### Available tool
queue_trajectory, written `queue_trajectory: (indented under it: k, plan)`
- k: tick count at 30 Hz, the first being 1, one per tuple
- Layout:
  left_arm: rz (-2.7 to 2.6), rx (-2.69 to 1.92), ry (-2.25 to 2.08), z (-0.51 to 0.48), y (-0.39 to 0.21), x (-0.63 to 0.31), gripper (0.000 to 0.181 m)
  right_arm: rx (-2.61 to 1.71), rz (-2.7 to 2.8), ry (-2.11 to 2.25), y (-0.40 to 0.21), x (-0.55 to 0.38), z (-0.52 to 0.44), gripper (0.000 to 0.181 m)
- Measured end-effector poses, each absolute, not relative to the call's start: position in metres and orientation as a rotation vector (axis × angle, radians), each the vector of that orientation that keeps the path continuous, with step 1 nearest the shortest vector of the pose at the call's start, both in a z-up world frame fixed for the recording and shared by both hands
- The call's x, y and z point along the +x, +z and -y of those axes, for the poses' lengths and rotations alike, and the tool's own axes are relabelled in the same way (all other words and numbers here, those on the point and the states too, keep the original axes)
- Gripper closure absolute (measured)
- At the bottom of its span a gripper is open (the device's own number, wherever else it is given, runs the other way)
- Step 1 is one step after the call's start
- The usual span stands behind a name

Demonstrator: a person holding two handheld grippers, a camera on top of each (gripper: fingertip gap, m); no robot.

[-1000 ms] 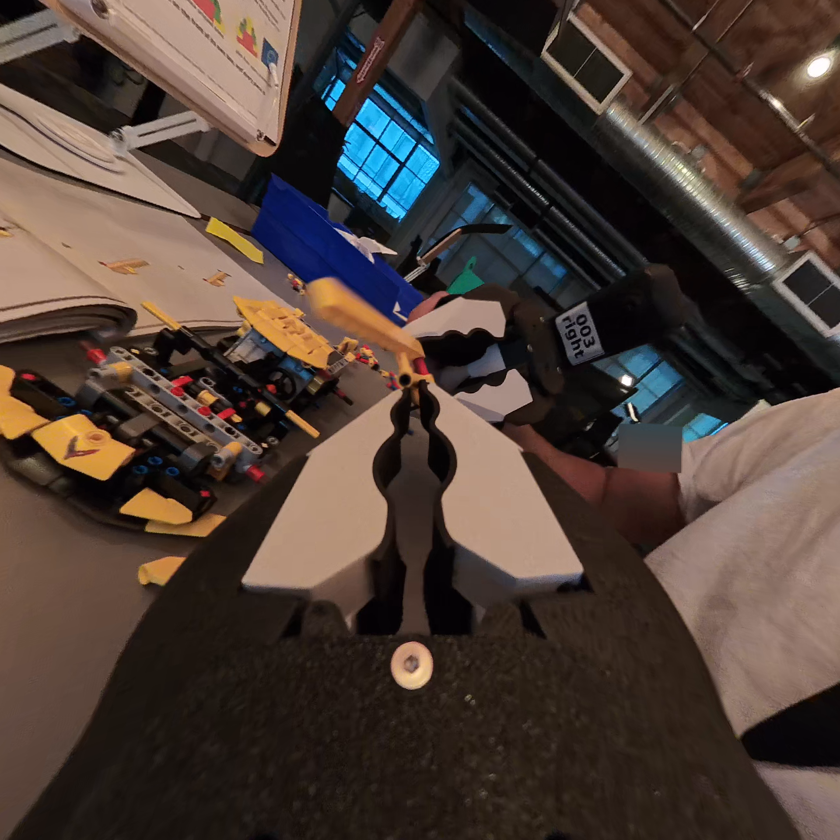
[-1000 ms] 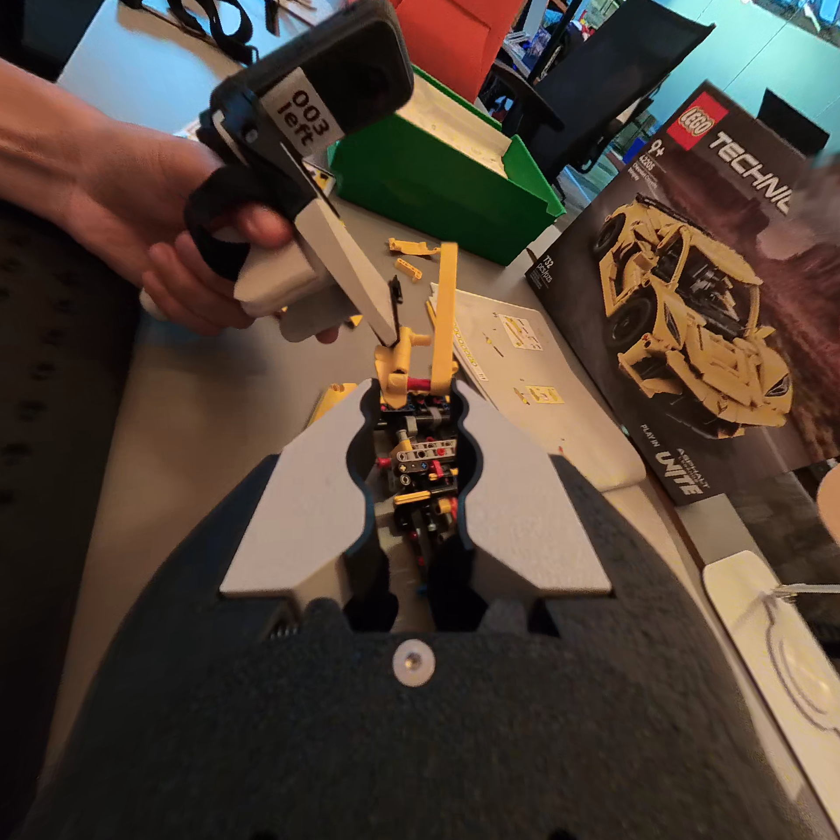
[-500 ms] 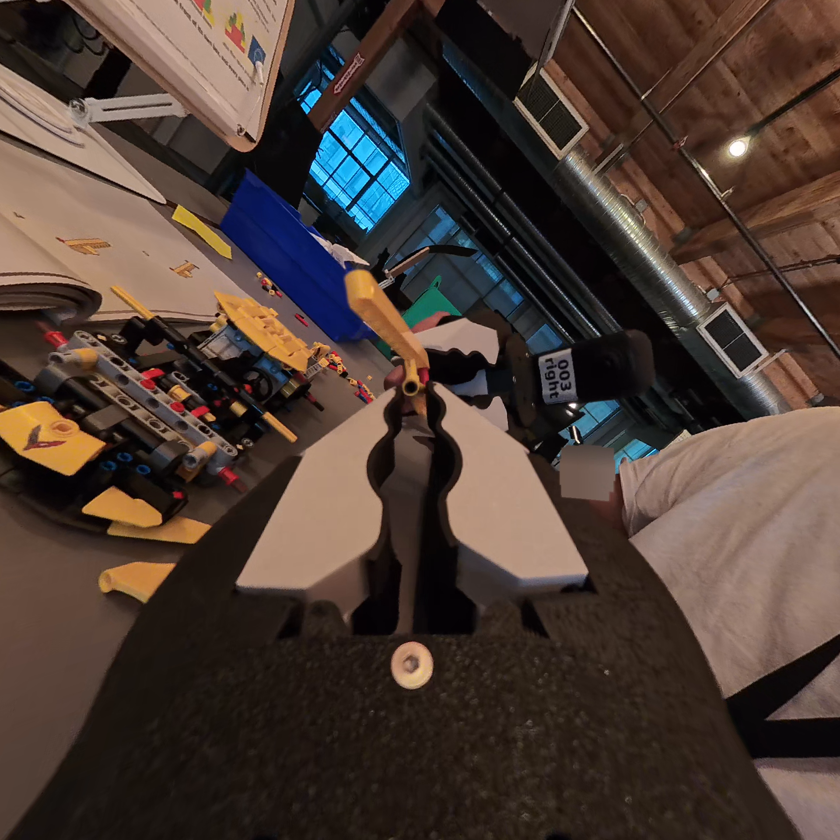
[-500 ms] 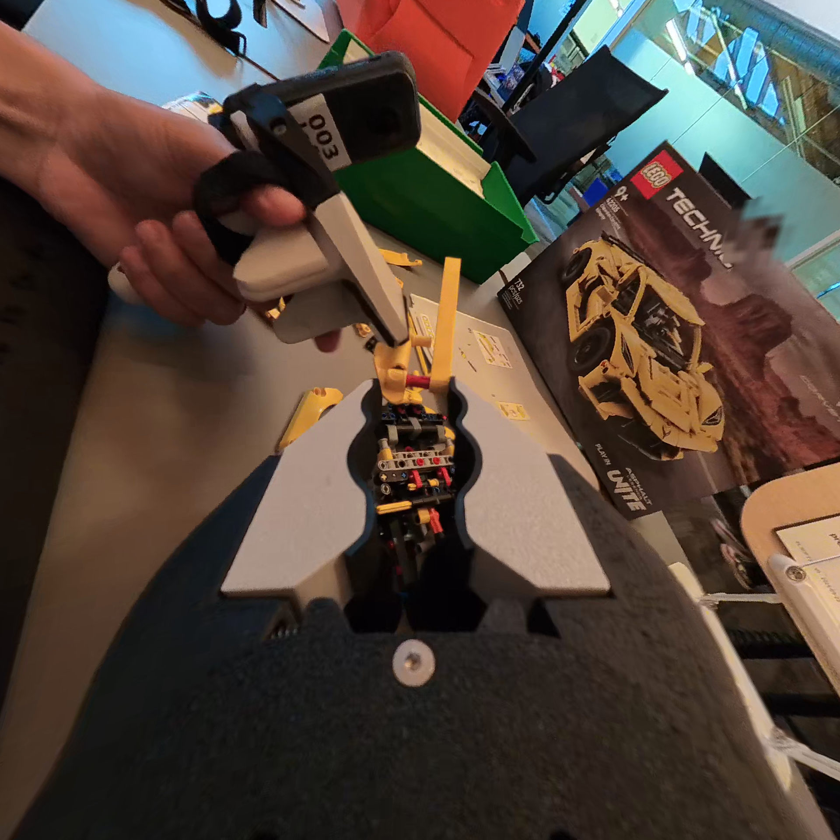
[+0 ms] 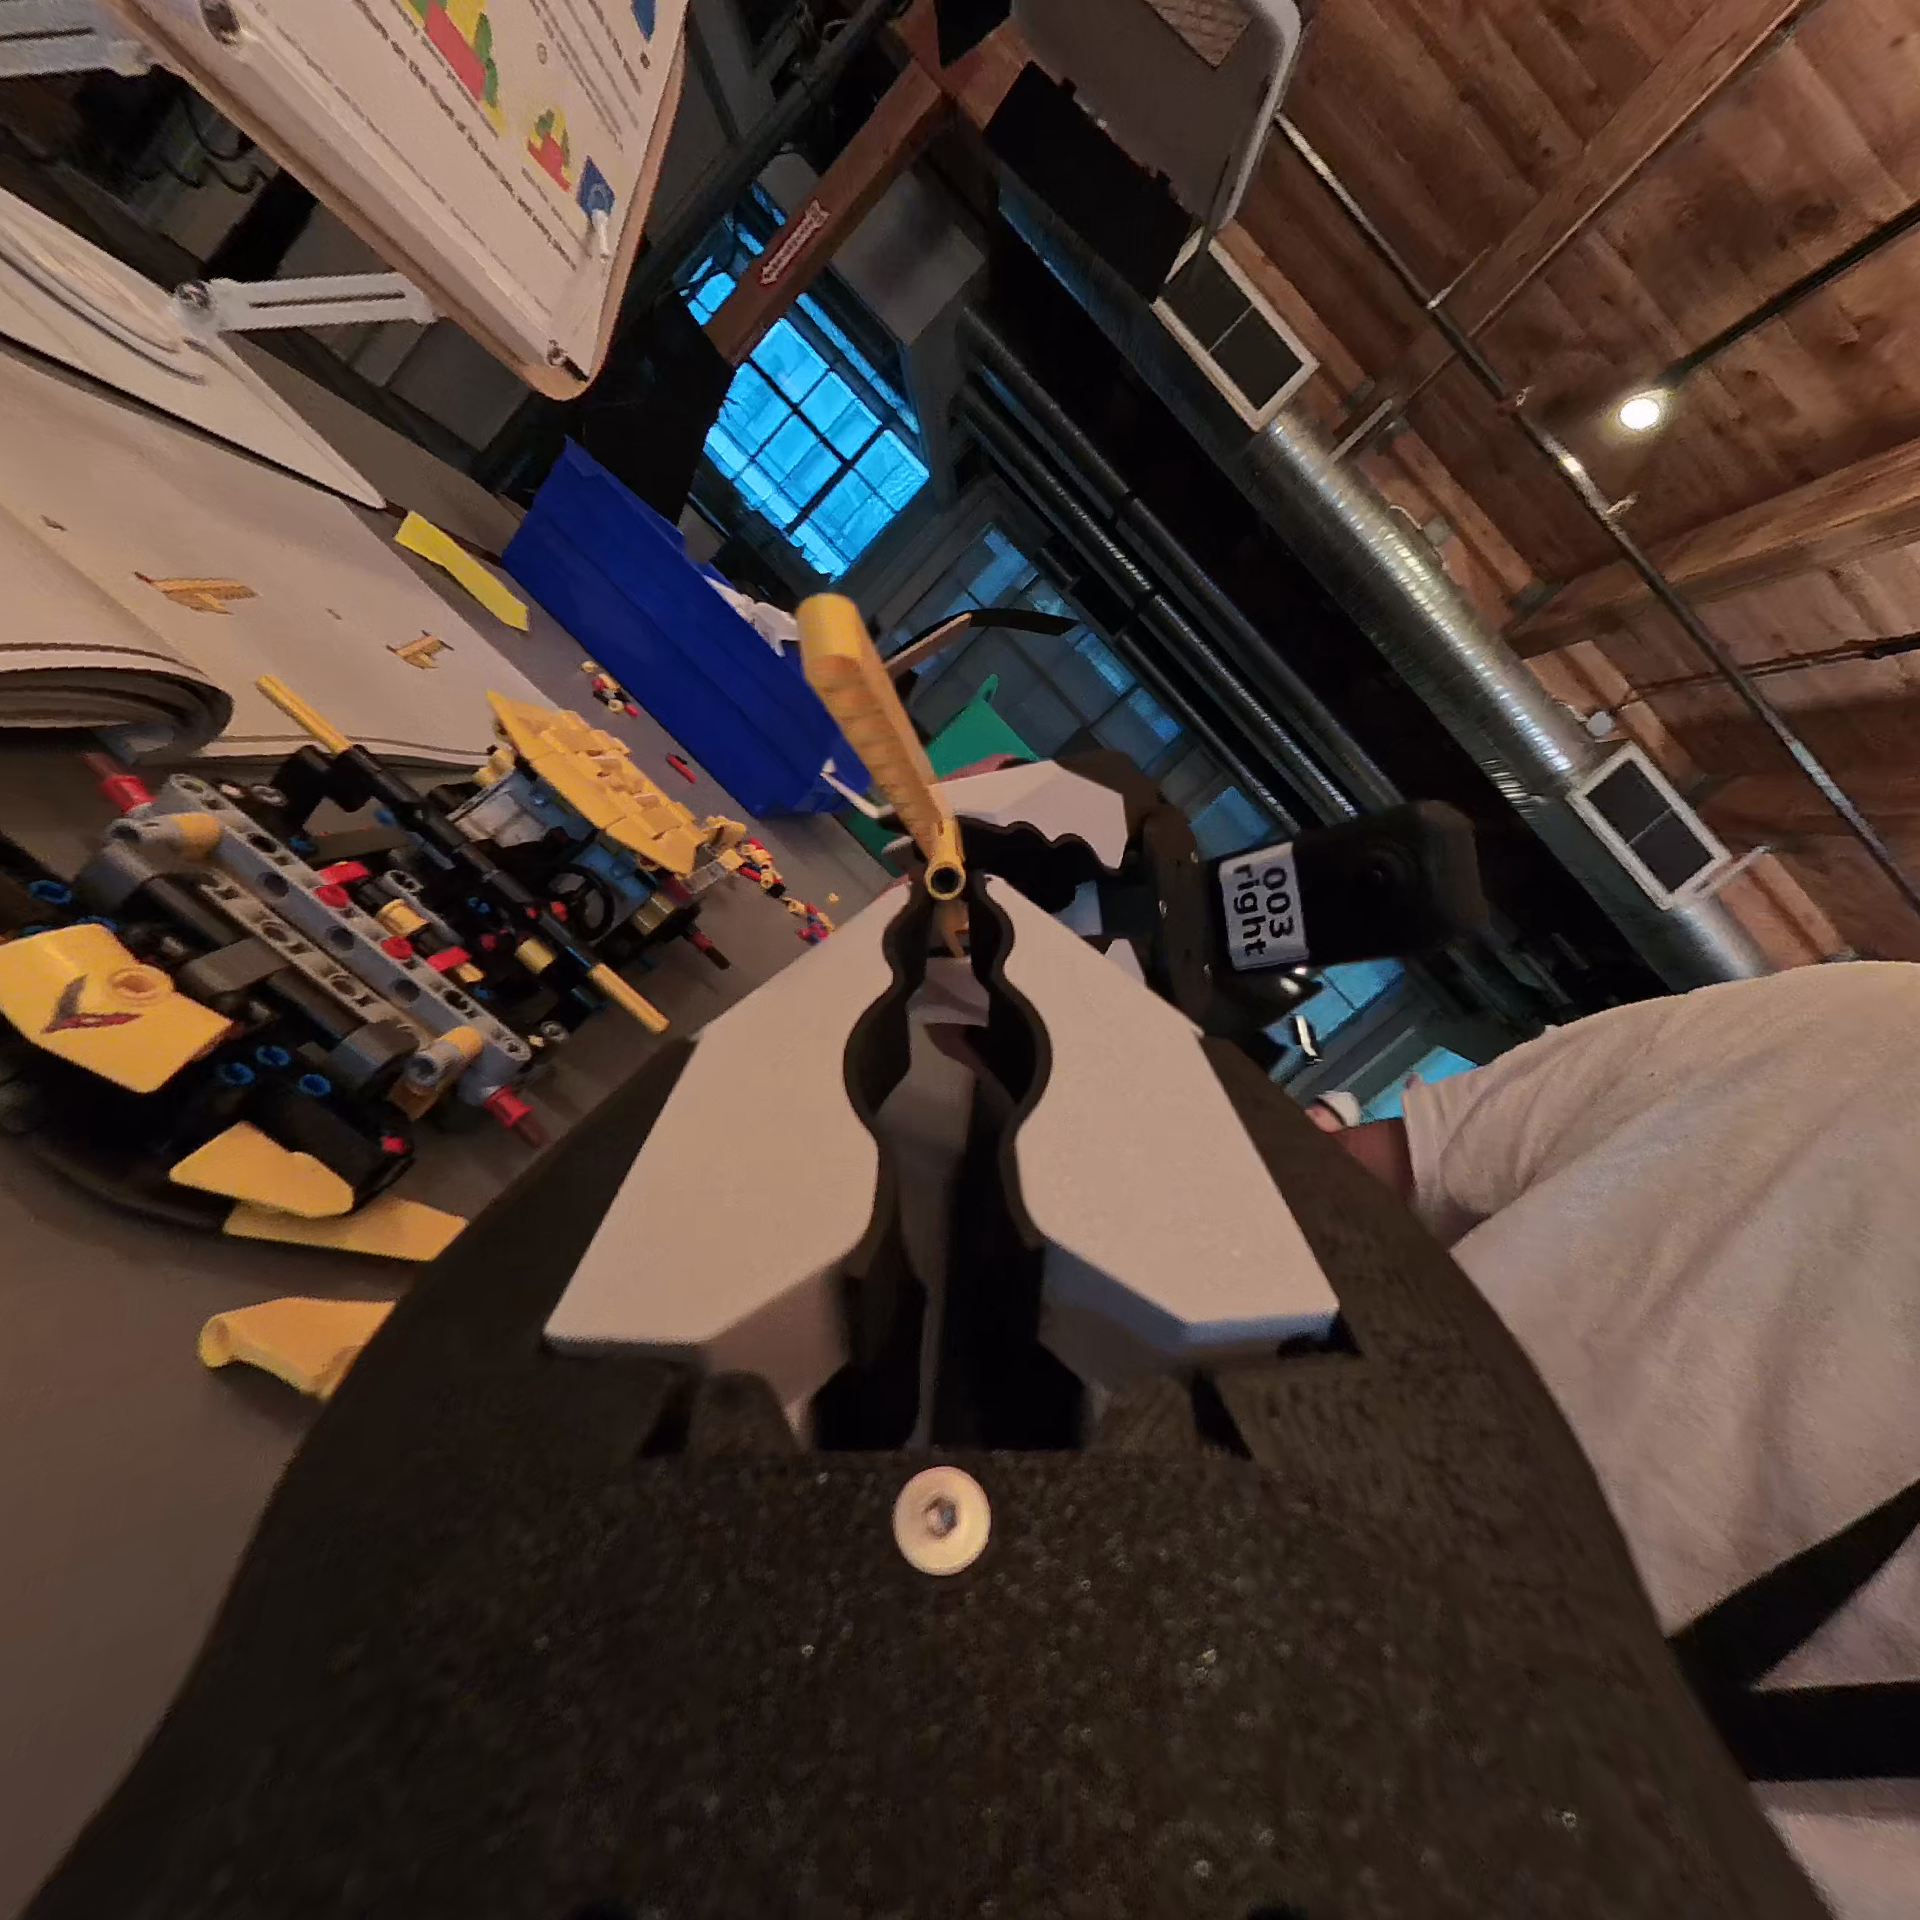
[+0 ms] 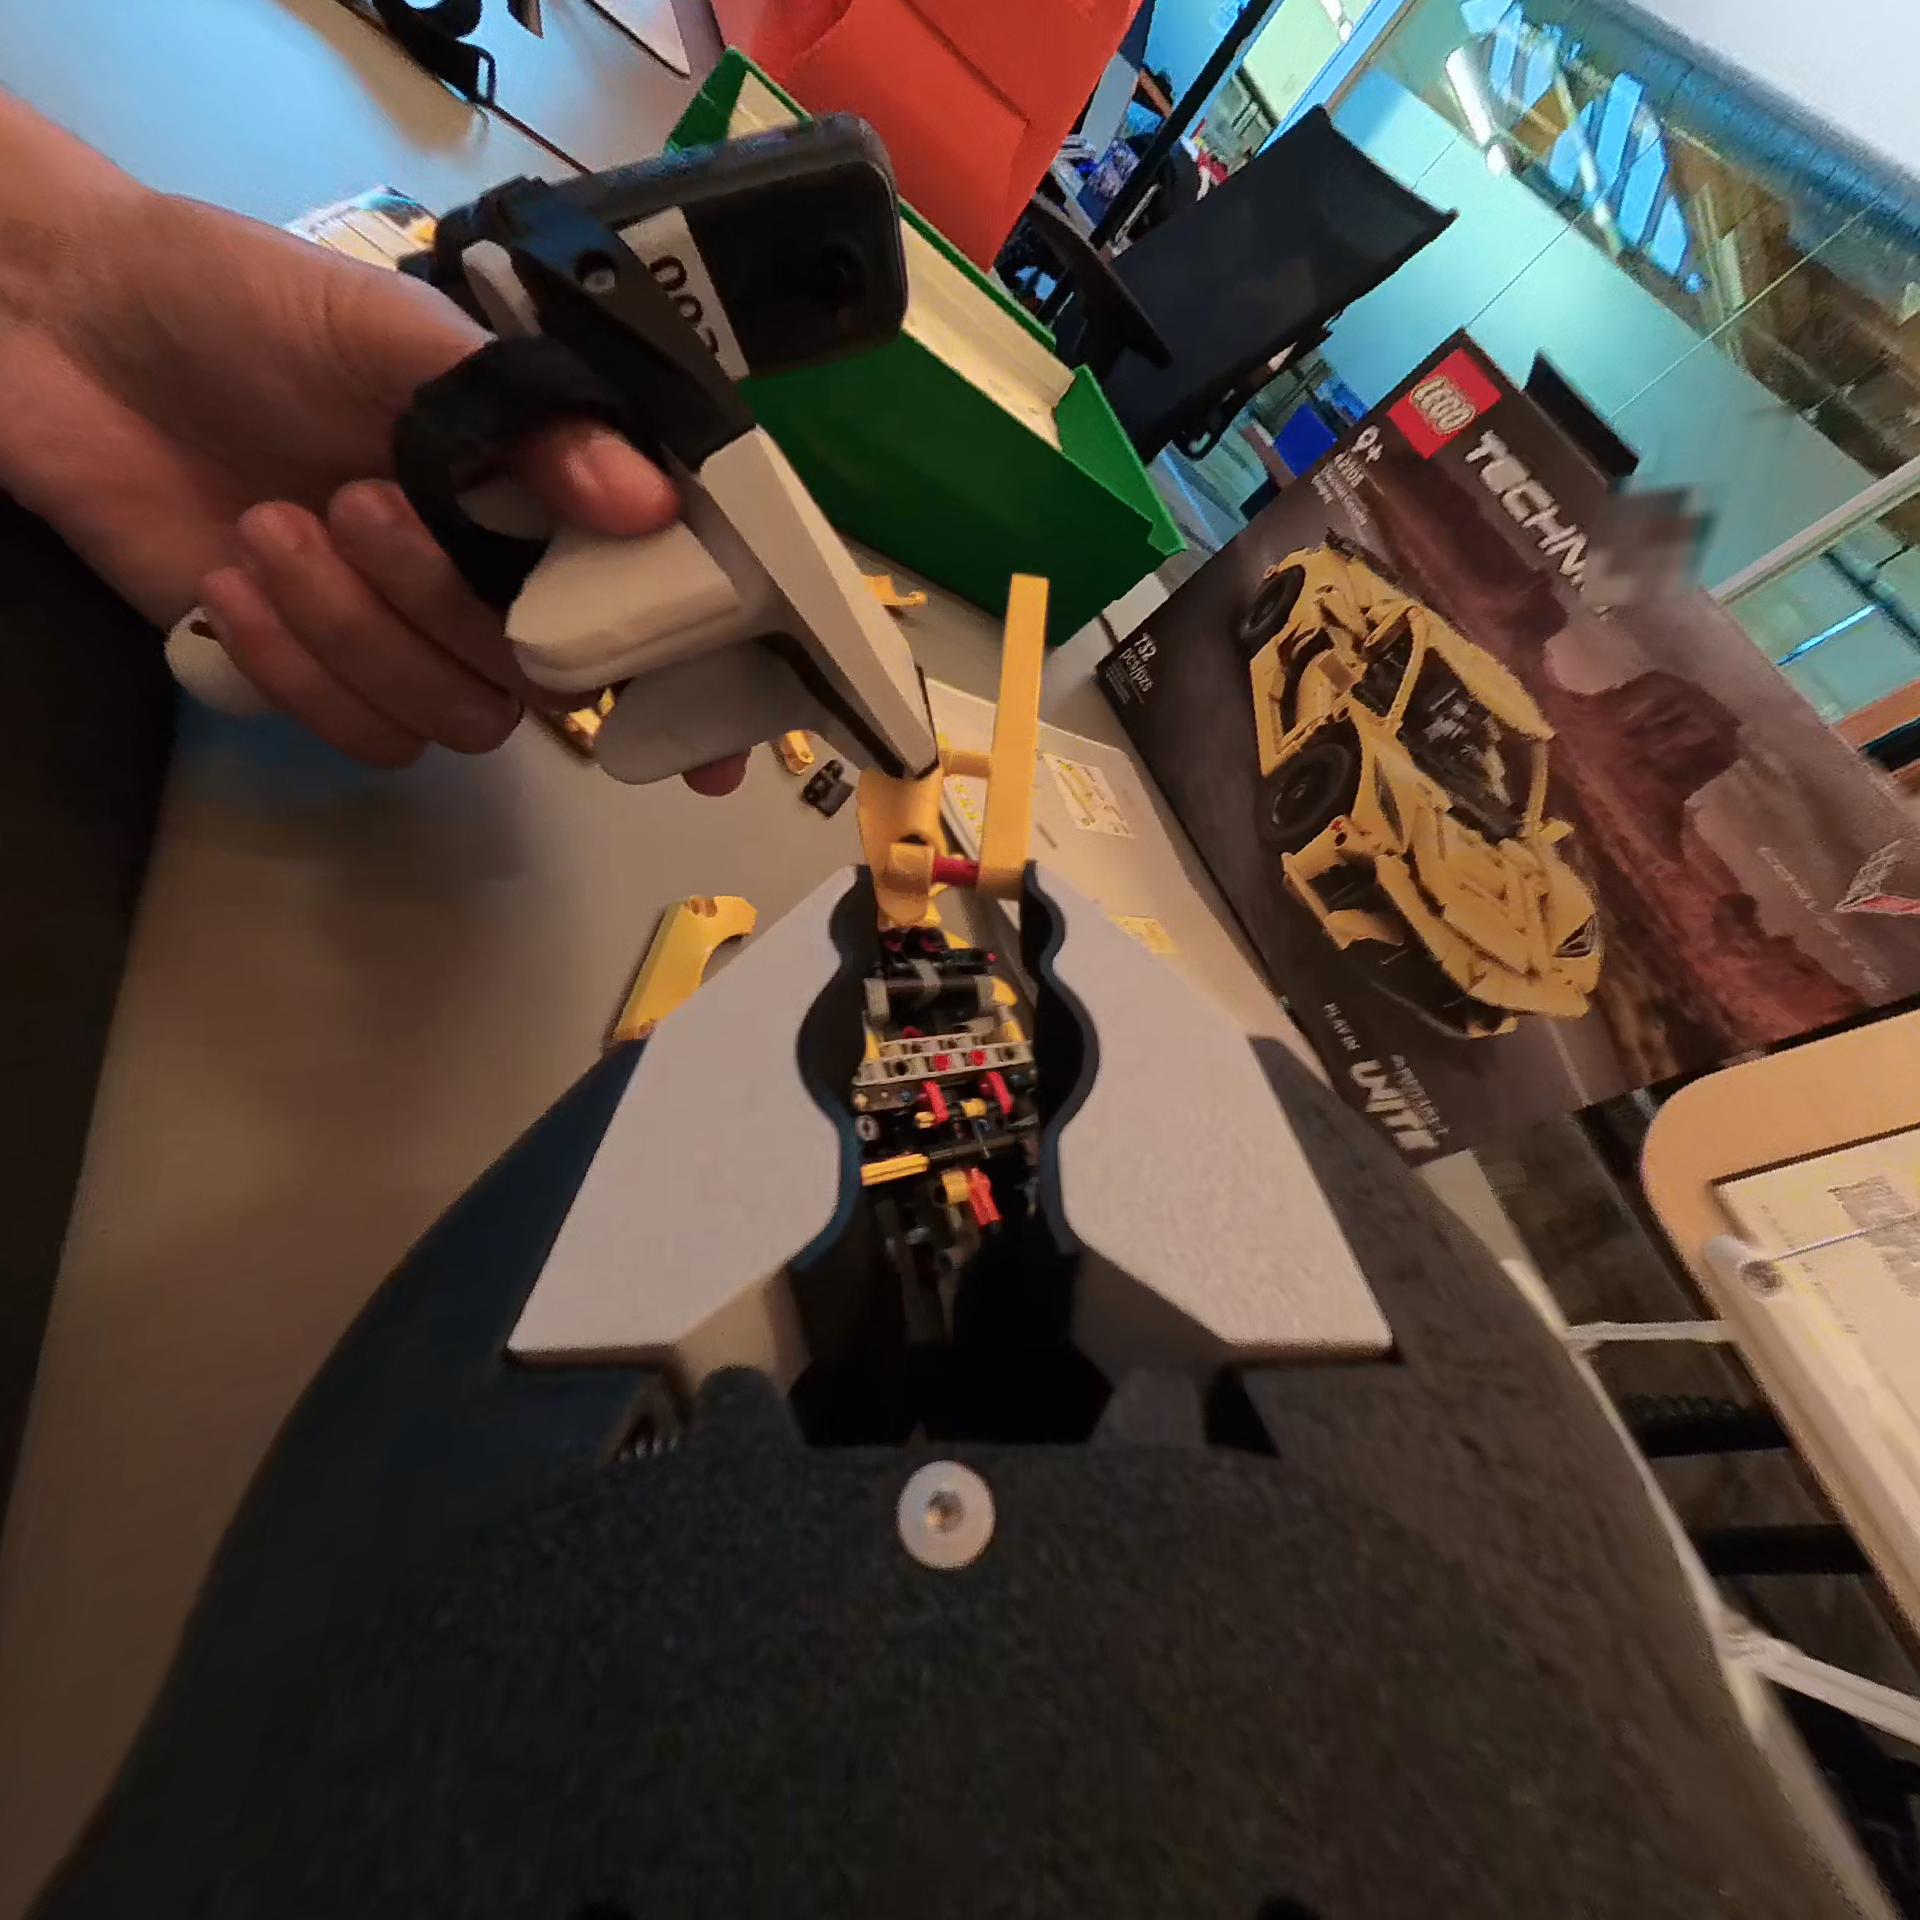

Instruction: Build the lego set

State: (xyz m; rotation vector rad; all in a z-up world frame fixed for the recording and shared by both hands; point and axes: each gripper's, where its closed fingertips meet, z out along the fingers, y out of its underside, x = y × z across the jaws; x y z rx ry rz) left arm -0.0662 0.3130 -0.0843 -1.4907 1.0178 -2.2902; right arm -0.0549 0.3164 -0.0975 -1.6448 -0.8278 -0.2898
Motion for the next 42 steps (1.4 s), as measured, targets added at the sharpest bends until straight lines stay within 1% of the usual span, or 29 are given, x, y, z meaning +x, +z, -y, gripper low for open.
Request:
queue_trajectory:
  k: [3,5,10,20,26,31,35,40,42]
  plan:
    - [-1.035,-1.501,-2.211,-0.316,-0.087,-0.065,0.175,-1.686,0.781,-0.178,-0.102,-0.055,-0.318,0.154]
    - [-1.070,-1.502,-2.128,-0.317,-0.091,-0.064,0.175,-1.701,0.783,-0.208,-0.101,-0.053,-0.318,0.146]
    - [-1.159,-1.481,-2.001,-0.311,-0.096,-0.062,0.174,-1.733,0.808,-0.217,-0.106,-0.059,-0.323,0.150]
    - [-1.216,-1.438,-1.999,-0.303,-0.094,-0.063,0.175,-1.736,0.771,-0.140,-0.106,-0.063,-0.321,0.149]
    - [-1.162,-1.487,-2.008,-0.307,-0.096,-0.060,0.174,-1.707,0.766,-0.281,-0.106,-0.059,-0.325,0.150]
    - [-1.136,-1.506,-2.038,-0.307,-0.096,-0.060,0.175,-1.708,0.750,-0.242,-0.107,-0.059,-0.324,0.150]
    - [-1.095,-1.564,-2.104,-0.308,-0.100,-0.058,0.175,-1.703,0.779,-0.306,-0.111,-0.057,-0.325,0.150]
    - [-1.102,-1.541,-2.093,-0.308,-0.098,-0.059,0.175,-1.728,0.753,-0.196,-0.110,-0.059,-0.325,0.150]
    - [-1.104,-1.551,-2.076,-0.309,-0.100,-0.058,0.175,-1.738,0.764,-0.227,-0.112,-0.058,-0.325,0.150]
